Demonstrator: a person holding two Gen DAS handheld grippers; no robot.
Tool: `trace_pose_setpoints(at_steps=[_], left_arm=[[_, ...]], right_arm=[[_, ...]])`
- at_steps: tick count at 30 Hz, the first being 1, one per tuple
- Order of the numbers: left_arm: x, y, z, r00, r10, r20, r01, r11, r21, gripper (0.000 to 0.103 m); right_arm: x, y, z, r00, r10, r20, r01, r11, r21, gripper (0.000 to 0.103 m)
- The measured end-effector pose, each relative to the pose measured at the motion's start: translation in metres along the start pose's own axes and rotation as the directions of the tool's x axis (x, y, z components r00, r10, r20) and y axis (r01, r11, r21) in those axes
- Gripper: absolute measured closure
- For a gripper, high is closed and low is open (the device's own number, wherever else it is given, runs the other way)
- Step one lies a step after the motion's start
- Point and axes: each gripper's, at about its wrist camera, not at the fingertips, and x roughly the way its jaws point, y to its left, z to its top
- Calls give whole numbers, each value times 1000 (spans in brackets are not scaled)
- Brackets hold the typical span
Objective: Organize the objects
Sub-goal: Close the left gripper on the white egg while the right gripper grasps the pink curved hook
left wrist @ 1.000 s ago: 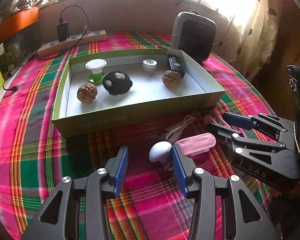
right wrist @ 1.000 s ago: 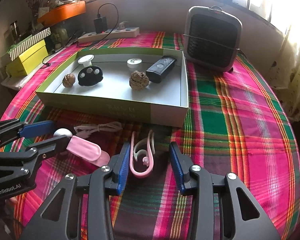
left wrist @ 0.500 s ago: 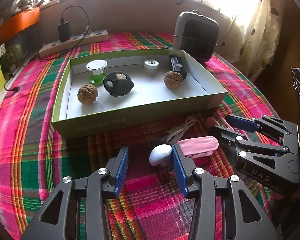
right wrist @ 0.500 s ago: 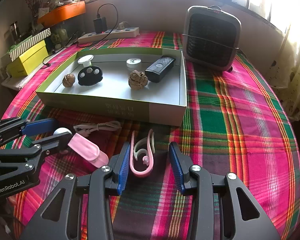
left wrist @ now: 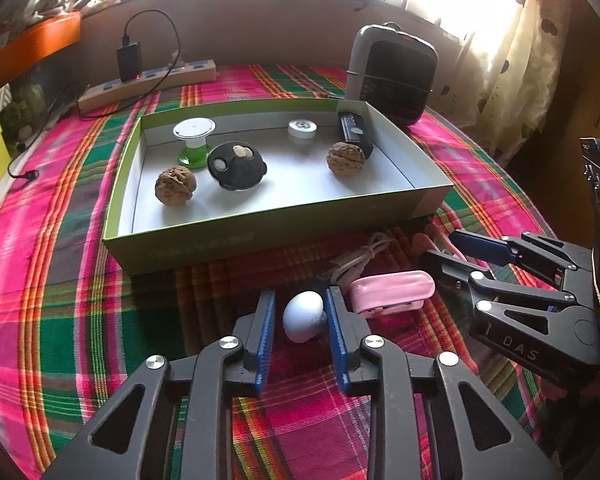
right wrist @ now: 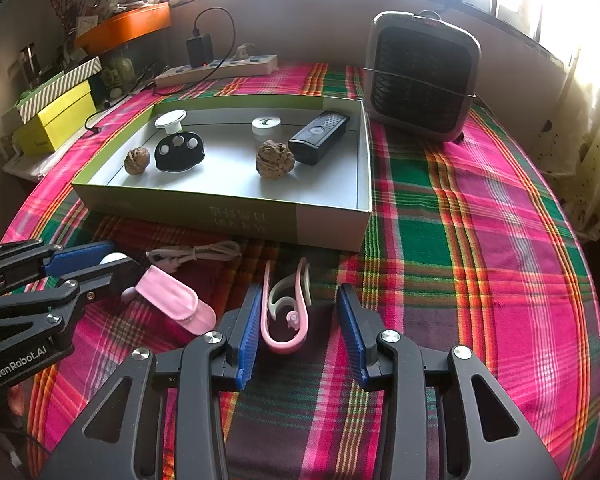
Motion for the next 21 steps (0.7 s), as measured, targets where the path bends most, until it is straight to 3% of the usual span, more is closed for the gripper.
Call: trace_pose_setpoints(at_steps=[10, 21], left_arm=[[0, -2, -1, 1000, -1, 3, 1, 1000, 9, 84], [-1, -2, -1, 1000, -1, 4, 1, 1000, 8, 84]], right_arm=[[0, 0, 0, 1000, 0, 0, 0, 1000, 1, 65], [0, -3, 1, 1000, 4, 2, -4, 1000, 5, 78]])
